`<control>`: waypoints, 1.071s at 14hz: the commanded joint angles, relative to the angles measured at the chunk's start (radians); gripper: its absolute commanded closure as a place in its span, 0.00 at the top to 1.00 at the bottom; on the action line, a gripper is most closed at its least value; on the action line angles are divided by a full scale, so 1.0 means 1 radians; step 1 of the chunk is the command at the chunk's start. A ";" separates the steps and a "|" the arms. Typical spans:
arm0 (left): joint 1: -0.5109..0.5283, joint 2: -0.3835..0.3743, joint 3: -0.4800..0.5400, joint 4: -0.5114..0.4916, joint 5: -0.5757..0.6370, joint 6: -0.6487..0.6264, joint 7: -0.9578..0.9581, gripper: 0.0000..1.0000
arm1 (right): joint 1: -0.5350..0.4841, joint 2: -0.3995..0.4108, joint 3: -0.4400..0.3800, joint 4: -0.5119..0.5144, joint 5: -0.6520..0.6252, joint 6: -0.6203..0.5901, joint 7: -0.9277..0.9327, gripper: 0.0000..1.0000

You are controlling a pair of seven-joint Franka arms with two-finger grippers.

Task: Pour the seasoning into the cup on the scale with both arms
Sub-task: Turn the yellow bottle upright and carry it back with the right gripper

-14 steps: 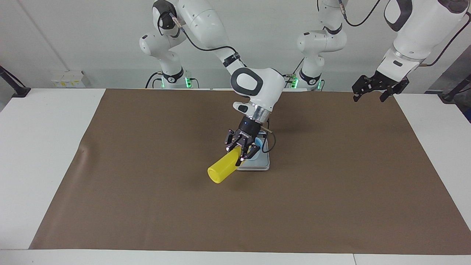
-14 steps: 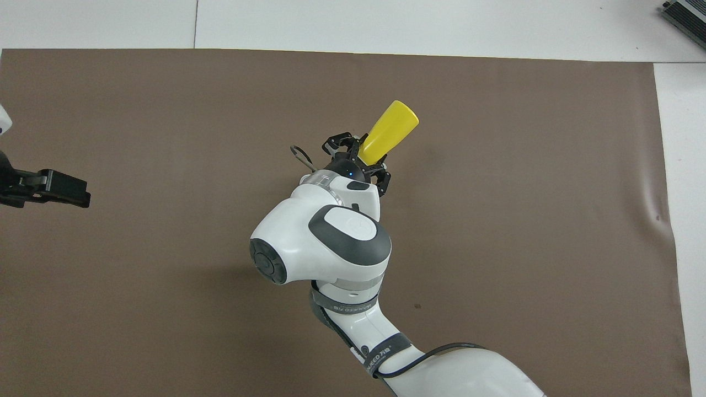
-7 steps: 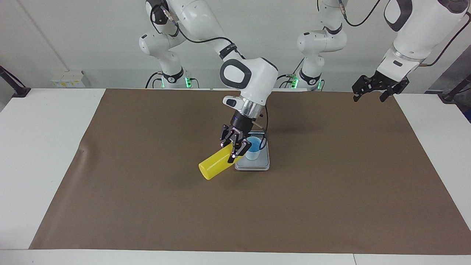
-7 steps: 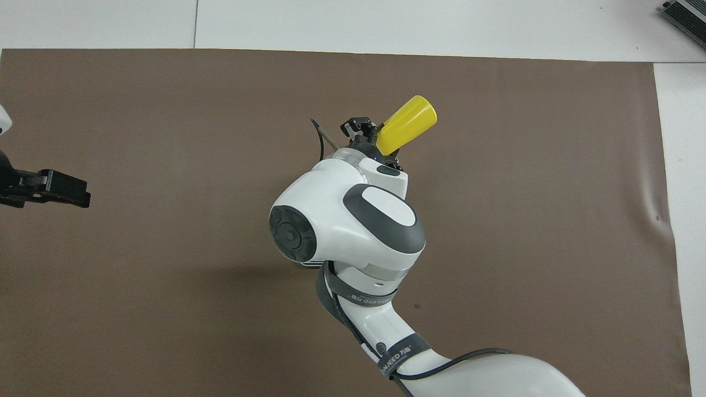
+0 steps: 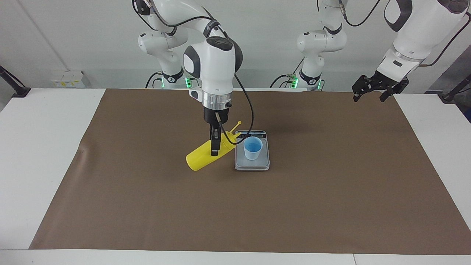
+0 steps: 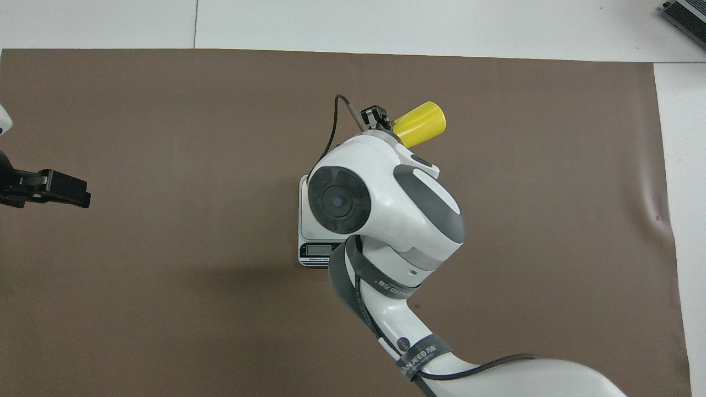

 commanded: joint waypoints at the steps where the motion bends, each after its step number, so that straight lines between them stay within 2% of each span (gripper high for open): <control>1: -0.003 -0.034 0.002 -0.043 0.005 0.024 0.012 1.00 | -0.065 -0.044 0.007 -0.026 0.174 0.022 0.003 0.00; 4: -0.003 -0.034 0.002 -0.041 0.005 0.024 0.012 1.00 | -0.131 -0.076 0.007 -0.041 0.298 0.005 0.006 0.00; 9: -0.003 -0.034 0.002 -0.040 0.005 0.021 0.011 1.00 | -0.256 -0.160 0.007 -0.145 0.492 0.020 -0.002 0.00; 12: -0.003 -0.033 0.002 -0.038 0.005 0.020 0.011 1.00 | -0.334 -0.203 0.007 -0.220 0.608 0.017 -0.090 0.00; 15: -0.003 -0.033 0.000 -0.038 0.005 0.020 0.009 1.00 | -0.389 -0.254 0.007 -0.308 0.665 0.003 -0.195 0.00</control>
